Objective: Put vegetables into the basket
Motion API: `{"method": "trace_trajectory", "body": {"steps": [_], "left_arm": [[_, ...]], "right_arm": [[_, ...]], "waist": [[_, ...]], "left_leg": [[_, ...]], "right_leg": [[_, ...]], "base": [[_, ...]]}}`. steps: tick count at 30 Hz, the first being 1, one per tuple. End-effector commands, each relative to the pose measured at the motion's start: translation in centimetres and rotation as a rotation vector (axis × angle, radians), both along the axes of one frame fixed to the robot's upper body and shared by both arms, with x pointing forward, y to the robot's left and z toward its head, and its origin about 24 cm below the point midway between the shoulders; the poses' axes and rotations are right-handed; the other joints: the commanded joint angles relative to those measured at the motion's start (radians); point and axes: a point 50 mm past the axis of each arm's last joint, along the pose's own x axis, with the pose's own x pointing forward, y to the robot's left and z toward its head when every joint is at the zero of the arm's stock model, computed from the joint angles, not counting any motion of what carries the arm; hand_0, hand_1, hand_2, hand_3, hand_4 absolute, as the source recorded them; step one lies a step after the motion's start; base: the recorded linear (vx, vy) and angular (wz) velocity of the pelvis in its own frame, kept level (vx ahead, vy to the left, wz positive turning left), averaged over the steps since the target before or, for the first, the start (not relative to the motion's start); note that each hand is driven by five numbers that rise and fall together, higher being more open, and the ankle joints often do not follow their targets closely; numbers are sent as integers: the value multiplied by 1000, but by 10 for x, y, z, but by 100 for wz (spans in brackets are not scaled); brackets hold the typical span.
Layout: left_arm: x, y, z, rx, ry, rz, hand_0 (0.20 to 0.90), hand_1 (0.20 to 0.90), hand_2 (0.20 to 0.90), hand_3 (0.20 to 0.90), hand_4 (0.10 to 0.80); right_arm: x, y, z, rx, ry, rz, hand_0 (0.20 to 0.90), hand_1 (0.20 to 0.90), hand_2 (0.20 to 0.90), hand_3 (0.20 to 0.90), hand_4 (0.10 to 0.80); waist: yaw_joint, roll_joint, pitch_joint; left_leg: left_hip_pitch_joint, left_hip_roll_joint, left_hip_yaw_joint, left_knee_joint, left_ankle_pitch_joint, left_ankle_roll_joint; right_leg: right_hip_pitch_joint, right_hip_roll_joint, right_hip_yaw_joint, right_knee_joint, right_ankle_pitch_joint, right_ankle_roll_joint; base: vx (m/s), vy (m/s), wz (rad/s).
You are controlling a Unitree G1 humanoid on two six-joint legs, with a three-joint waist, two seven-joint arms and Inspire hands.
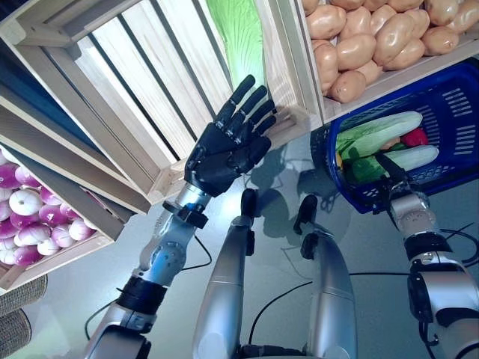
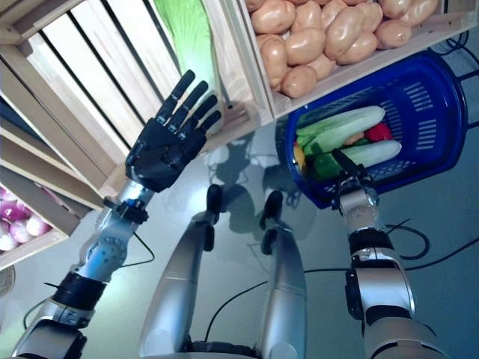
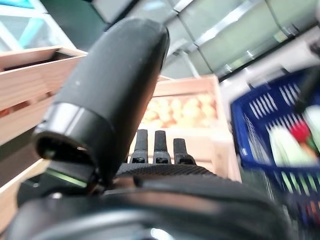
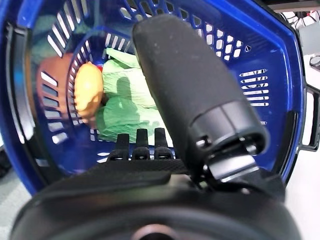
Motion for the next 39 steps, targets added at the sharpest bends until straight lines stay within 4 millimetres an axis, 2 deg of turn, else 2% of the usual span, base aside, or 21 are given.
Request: {"method": "trace_trajectory", "body": {"steps": [1,2,5,9,13,16,18,21,26,30,32,39], "left_arm": [[-24,6,73,11,-402,174,900,900,900,900,800],[-24,8,75,54,-422,227,900,900,900,900,800],[-17,17,83,398,-511,524,900,900,900,900,800],[-14,33,93,584,-529,705,900,900,900,900,800],[-14,56,103,833,-600,976,900,900,900,900,800],[-12,67,100,994,-617,1105,900,900,900,900,800],[-9,78,103,1261,-717,1283,900,900,900,900,800],[-8,85,113,1472,-837,1430,900,900,900,900,800],[-2,83,107,1635,-988,1516,900,900,900,900,800],[3,72,106,1778,-1263,1543,900,900,900,900,800],[8,70,107,1800,-1297,1547,900,900,900,900,800],[18,49,97,1849,-1515,1368,900,900,900,900,800]], "right_arm": [[-13,-37,21,-146,-42,-52,900,900,900,900,800],[-13,-37,20,-148,-45,-46,900,900,900,900,800],[-14,-32,15,-154,-71,3,900,900,900,900,800],[-16,-20,7,-276,-48,176,900,900,900,900,800],[-30,-10,-11,-382,-65,326,900,900,900,900,800],[-37,-6,-14,-416,-89,361,900,900,900,900,800],[-43,3,-14,-424,-115,407,900,900,900,900,800],[-53,11,-23,-390,-137,450,900,900,900,900,800],[-56,27,-34,-351,-149,492,900,900,900,900,800],[-55,35,-33,-350,-146,541,900,900,900,900,800],[-53,38,-32,-352,-139,556,900,900,900,900,800],[-45,38,-22,-330,-155,559,900,900,900,900,800]], "waist": [[2,68,-4],[3,69,-4],[-1,68,-4],[-16,71,-4],[-40,70,-4],[-53,67,-4],[-76,65,-4],[-93,56,-4],[-107,46,-4],[-131,40,-4],[-140,39,-4],[-150,39,-4]], "left_leg": [[12,-35,-18,-22,-8,-12],[14,-34,-17,-22,-7,-13],[19,-34,-18,-20,-5,-16],[35,-26,-5,-31,2,-20],[60,-16,12,-48,10,-28],[72,-10,22,-60,13,-34],[71,-1,35,-67,19,-38],[73,5,46,-67,14,-40],[72,11,47,-63,9,-44],[71,24,61,-73,17,-49],[69,31,69,-70,18,-52],[61,41,82,-62,18,-55]], "right_leg": [[40,35,-11,19,25,3],[42,36,-12,20,24,2],[50,36,-11,17,25,4],[67,41,-8,1,25,4],[92,44,1,-25,23,7],[107,43,4,-43,23,10],[105,42,9,-51,24,14],[103,40,15,-54,20,15],[101,38,20,-56,24,22],[92,38,25,-60,28,25],[87,38,28,-51,28,25],[72,37,35,-41,29,28]], "base": [[7,36,-4],[2,24,-4],[0,0,0],[-13,69,-2],[-5,63,-10],[-2,53,-6],[-24,75,-2],[-20,52,-2],[2,20,-5],[-21,55,-10],[-18,68,-4],[-20,42,-3]]}}
